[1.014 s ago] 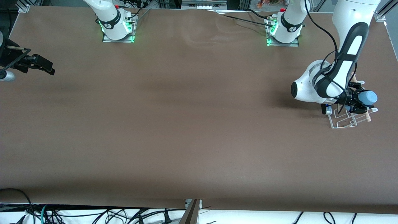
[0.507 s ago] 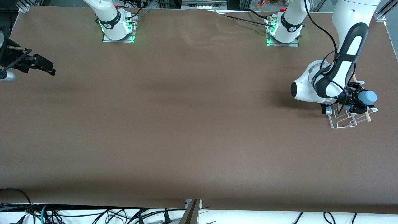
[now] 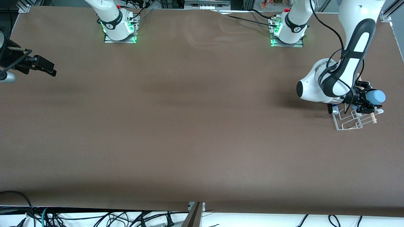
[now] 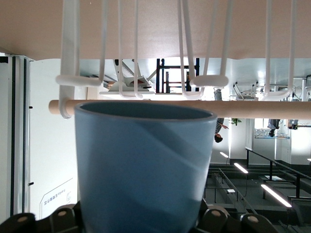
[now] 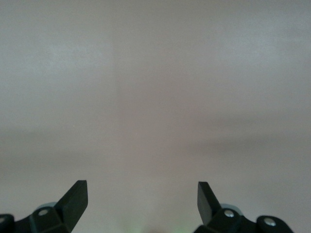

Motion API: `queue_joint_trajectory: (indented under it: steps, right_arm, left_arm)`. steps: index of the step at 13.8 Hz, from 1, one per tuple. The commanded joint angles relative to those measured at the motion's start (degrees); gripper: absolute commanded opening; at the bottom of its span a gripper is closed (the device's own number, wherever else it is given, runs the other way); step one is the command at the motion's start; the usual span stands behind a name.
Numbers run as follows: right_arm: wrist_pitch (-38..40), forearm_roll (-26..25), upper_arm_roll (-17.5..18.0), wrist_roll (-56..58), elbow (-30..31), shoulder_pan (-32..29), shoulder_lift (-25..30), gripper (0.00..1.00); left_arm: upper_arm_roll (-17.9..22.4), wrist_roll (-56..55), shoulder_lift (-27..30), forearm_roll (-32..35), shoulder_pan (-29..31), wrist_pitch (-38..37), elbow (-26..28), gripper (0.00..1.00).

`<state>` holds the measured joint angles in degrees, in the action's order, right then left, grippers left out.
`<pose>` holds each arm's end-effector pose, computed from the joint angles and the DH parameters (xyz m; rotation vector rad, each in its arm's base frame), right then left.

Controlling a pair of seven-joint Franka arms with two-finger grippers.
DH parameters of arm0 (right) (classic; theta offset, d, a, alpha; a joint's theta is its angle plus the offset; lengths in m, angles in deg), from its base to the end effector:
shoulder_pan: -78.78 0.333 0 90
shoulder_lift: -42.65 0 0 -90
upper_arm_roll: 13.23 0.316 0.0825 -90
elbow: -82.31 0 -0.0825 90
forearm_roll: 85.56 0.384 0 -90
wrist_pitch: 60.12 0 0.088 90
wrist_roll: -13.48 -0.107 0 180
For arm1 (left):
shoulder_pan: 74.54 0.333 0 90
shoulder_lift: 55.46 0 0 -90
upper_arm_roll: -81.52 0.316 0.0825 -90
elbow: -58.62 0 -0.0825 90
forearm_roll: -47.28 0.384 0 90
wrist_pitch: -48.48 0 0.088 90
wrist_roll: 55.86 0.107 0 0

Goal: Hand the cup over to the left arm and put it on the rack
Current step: 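Lower the cup with the left gripper onto the wire rack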

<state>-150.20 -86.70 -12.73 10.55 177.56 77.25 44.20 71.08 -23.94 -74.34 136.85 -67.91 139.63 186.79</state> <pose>0.5434 -0.0118 0.5963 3.1171 -0.1068 -0.0980 0.5121 0.0714 0.2484 -1.2323 1.2803 1.1099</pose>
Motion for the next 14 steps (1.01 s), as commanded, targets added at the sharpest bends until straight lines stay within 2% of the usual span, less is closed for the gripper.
queue_joint_trajectory:
  steps: [1,7,14]
  right_arm:
    - [-0.02,0.7,0.47,-0.84,0.02,-0.49,0.47,1.0]
    - [-0.02,0.7,0.47,-0.84,0.03,-0.49,0.47,1.0]
    - [-0.02,0.7,0.47,-0.84,0.02,-0.49,0.47,1.0]
  left_arm:
    - [-0.02,1.4,2.35,0.51,0.23,0.78,2.7,0.0]
    - [0.06,0.26,0.86,0.51,0.49,2.98,3.58,0.0]
    - [0.15,-3.79,-3.36,1.12,1.02,5.88,1.13,0.0]
